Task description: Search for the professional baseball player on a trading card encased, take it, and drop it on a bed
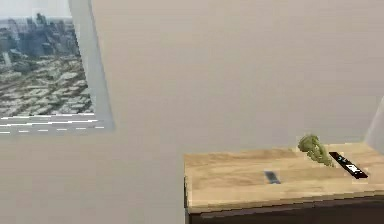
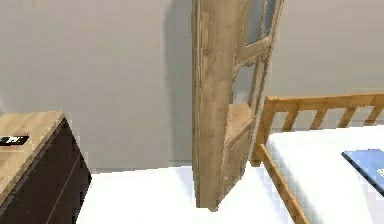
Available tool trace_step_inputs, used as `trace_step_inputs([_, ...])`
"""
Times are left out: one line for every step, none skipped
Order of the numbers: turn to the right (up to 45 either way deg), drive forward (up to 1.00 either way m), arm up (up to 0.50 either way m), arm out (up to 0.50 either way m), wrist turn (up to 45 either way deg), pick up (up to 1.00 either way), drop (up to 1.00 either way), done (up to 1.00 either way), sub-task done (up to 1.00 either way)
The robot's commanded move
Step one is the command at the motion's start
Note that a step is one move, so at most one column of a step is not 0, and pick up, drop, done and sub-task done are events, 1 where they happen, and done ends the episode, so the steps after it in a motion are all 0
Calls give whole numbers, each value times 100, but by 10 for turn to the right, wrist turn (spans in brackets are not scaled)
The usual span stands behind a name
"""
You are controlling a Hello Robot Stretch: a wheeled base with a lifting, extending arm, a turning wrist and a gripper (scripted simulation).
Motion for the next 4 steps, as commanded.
trace_step_inputs([0,40,0,0,0,0,0,0,0])
trace_step_inputs([-420,0,0,0,0,0,0,0,0])
trace_step_inputs([0,0,50,0,0,0,0,0,0])
trace_step_inputs([0,0,28,0,0,0,0,0,0])
